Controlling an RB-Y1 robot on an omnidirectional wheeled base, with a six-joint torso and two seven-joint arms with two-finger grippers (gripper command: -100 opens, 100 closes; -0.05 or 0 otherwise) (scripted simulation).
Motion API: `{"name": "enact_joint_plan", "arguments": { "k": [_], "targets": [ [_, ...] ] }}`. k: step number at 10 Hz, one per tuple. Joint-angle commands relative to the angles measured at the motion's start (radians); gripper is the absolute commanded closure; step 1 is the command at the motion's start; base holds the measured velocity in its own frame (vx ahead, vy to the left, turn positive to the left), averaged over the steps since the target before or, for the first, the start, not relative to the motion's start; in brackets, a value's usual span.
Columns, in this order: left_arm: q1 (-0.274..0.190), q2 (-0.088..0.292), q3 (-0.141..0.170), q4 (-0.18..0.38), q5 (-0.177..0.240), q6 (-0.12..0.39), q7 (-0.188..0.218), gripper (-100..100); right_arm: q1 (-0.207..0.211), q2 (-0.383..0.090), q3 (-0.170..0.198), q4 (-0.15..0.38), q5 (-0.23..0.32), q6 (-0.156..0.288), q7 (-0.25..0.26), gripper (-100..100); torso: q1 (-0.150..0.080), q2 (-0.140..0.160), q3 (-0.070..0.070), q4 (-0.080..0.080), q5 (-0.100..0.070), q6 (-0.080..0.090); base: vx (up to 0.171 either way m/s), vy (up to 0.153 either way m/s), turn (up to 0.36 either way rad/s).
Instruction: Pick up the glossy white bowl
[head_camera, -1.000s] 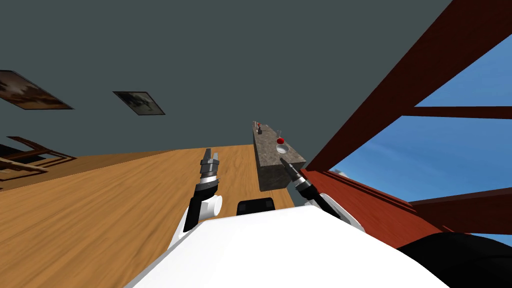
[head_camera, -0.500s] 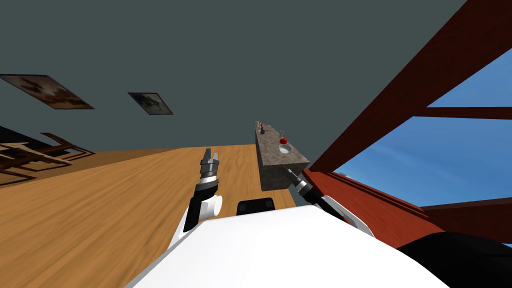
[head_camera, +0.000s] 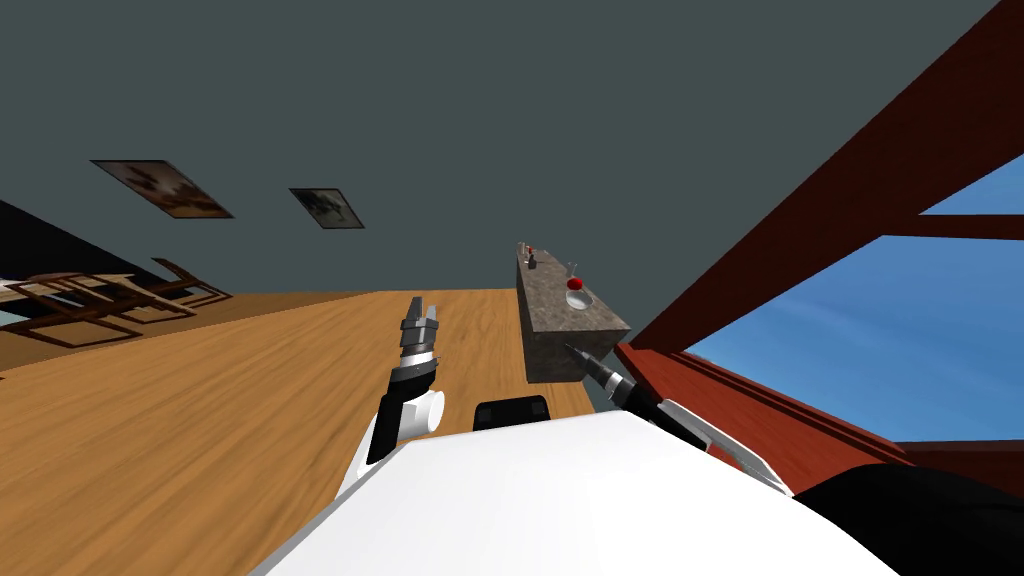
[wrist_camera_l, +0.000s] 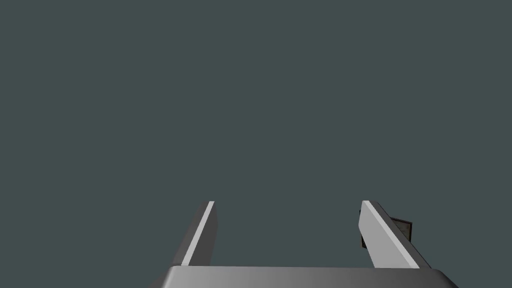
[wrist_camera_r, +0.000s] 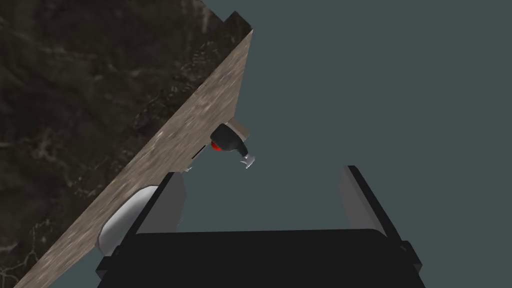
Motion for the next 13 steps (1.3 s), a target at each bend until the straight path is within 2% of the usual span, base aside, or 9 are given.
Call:
{"name": "enact_joint_plan", "arguments": {
  "k": [1, 4, 5, 6, 7, 8, 10, 11, 13],
  "targets": [
    [0.000, 0.000, 0.000, 0.000, 0.000, 0.000, 0.000, 0, -0.007, -0.047, 0.018, 0.025, 0.003, 0.004, 0.010, -100, 0.000, 0.000, 0.000, 0.000, 0.000, 0.000, 0.010, 0.025, 0.078],
    [0.000, 0.000, 0.000, 0.000, 0.000, 0.000, 0.000, 0, 0.019, -0.148, 0.048, 0.092, -0.002, 0.002, 0.032, -100, 0.000, 0.000, 0.000, 0.000, 0.000, 0.000, 0.009, 0.027, 0.144],
    [0.000, 0.000, 0.000, 0.000, 0.000, 0.000, 0.000, 0, 0.019, -0.176, 0.048, 0.092, -0.002, 0.002, 0.032, -100, 0.000, 0.000, 0.000, 0.000, 0.000, 0.000, 0.010, 0.018, 0.072],
    [0.000, 0.000, 0.000, 0.000, 0.000, 0.000, 0.000, 0, 0.032, -0.211, 0.063, 0.127, -0.005, -0.001, 0.042, -100, -0.001, 0.000, 0.000, 0.000, 0.000, 0.000, 0.014, 0.025, 0.183],
    [0.000, 0.000, 0.000, 0.000, 0.000, 0.000, 0.000, 0, 0.032, -0.244, 0.063, 0.127, -0.005, -0.001, 0.042, -100, 0.000, 0.000, 0.000, 0.000, 0.000, 0.000, 0.012, 0.015, 0.079],
    [0.000, 0.000, 0.000, 0.000, 0.000, 0.000, 0.000, 0, 0.045, -0.277, 0.078, 0.162, -0.008, -0.004, 0.053, -100, -0.001, 0.000, 0.000, 0.000, 0.000, 0.000, 0.014, 0.022, 0.179],
    [0.000, 0.000, 0.000, 0.000, 0.000, 0.000, 0.000, 0, 0.045, -0.322, 0.078, 0.162, -0.008, -0.004, 0.053, -100, -0.001, -0.001, 0.000, 0.000, 0.000, 0.000, 0.013, 0.010, 0.033],
    [0.000, 0.000, 0.000, 0.000, 0.000, 0.000, 0.000, 0, 0.057, -0.359, 0.092, 0.197, -0.011, -0.007, 0.063, -100, -0.001, 0.000, 0.000, 0.000, 0.000, 0.001, 0.011, 0.014, 0.169],
    [0.000, 0.000, 0.000, 0.000, 0.000, 0.000, 0.000, 0, 0.068, -0.429, 0.106, 0.222, -0.014, -0.012, 0.073, -100, -0.001, 0.000, 0.000, 0.000, 0.000, 0.000, 0.016, 0.012, 0.133]
  ]
}}
